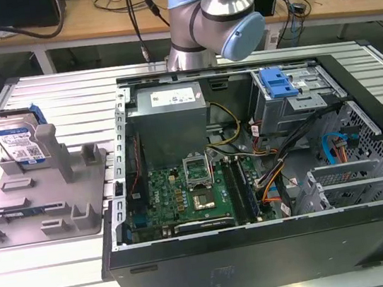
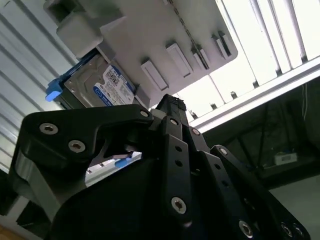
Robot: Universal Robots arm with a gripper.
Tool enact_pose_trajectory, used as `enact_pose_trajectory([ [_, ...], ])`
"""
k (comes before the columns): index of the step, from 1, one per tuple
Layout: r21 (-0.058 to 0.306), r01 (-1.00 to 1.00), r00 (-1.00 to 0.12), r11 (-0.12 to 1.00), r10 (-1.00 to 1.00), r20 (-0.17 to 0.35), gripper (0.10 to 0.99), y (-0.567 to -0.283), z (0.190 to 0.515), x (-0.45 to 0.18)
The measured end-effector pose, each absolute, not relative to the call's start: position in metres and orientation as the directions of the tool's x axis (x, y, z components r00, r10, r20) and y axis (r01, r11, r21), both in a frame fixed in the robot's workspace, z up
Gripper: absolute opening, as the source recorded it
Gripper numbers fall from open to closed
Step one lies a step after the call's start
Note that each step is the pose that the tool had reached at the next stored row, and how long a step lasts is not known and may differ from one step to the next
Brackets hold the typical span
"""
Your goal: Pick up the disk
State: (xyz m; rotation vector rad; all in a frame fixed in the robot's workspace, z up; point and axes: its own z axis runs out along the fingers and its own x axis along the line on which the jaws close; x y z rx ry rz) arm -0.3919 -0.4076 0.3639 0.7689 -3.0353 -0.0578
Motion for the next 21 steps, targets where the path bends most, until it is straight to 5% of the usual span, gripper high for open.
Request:
enact_pose_trajectory([
  [16,0.038,-0.802,-0.596,0.596,-0.803,0.000,0.114,-0.4076,0.3627,-0.3919],
  [18,0.038,-0.827,-0.562,0.561,-0.827,0.000,0.235,-0.4076,0.3627,-0.3919],
  [21,0.038,-0.857,-0.515,0.514,-0.857,0.000,0.298,-0.4076,0.3627,-0.3919],
])
